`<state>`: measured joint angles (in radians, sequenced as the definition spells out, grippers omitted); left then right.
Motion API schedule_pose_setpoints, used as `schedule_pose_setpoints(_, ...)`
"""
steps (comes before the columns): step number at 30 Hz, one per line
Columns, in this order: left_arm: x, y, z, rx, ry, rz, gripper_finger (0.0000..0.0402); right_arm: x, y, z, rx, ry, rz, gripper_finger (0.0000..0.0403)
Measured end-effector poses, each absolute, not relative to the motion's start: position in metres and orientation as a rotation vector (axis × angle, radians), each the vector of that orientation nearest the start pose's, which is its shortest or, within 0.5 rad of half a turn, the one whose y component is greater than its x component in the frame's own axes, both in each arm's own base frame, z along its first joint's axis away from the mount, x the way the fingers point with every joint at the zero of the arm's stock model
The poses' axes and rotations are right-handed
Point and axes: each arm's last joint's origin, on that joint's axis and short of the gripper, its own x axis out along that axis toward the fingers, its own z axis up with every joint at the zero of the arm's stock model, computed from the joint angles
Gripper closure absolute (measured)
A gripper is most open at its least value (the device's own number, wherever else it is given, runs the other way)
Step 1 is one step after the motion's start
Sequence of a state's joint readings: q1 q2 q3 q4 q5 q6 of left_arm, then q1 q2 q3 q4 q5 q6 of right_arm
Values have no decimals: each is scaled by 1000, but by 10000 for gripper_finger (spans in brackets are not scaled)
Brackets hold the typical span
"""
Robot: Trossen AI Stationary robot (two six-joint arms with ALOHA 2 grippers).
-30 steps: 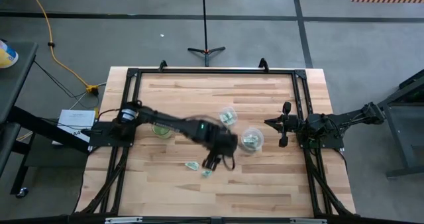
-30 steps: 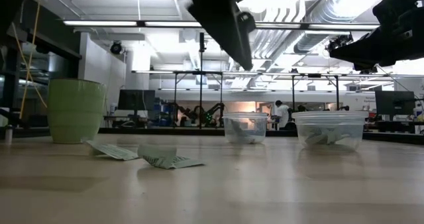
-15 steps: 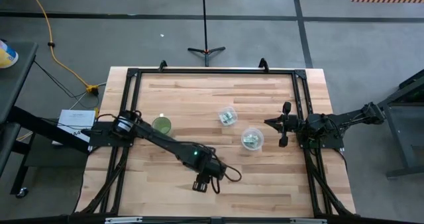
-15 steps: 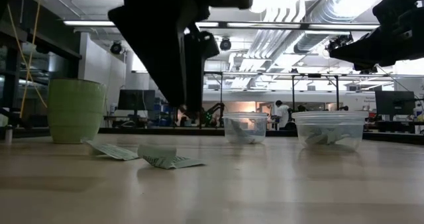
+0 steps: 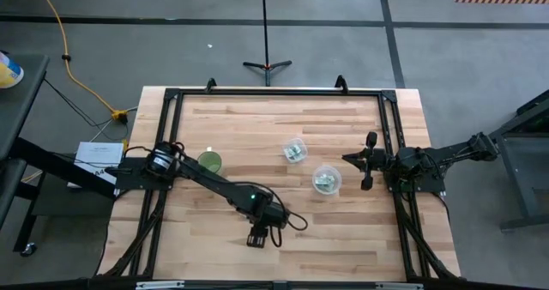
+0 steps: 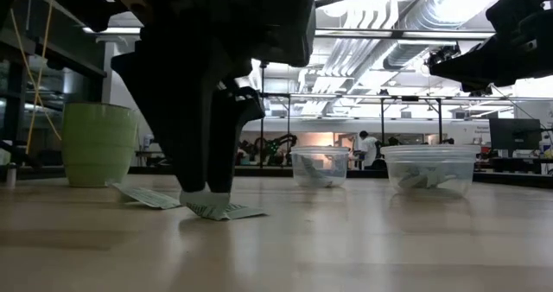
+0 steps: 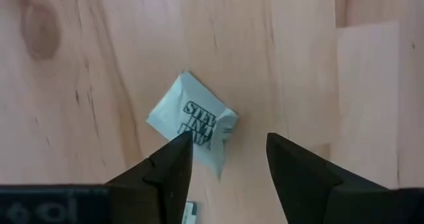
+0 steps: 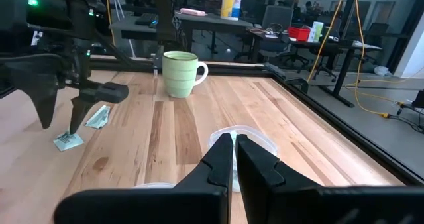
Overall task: Pick and place Stevia / Truvia into bins
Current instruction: Put the stevia packet into the top transparent container
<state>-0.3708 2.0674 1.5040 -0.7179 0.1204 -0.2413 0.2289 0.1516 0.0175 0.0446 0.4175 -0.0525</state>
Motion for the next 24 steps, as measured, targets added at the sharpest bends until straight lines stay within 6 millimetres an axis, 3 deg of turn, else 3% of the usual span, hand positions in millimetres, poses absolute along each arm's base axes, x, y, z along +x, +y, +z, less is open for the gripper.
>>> schedule_pose_setpoints(7, 383, -153, 163, -43, 1319, -266, 181, 104, 12, 162, -81, 90, -186, 391)
schedule_pose_setpoints(24, 386, -149, 160, -47, 1318, -268, 281, 104, 12, 162, -81, 90, -184, 391)
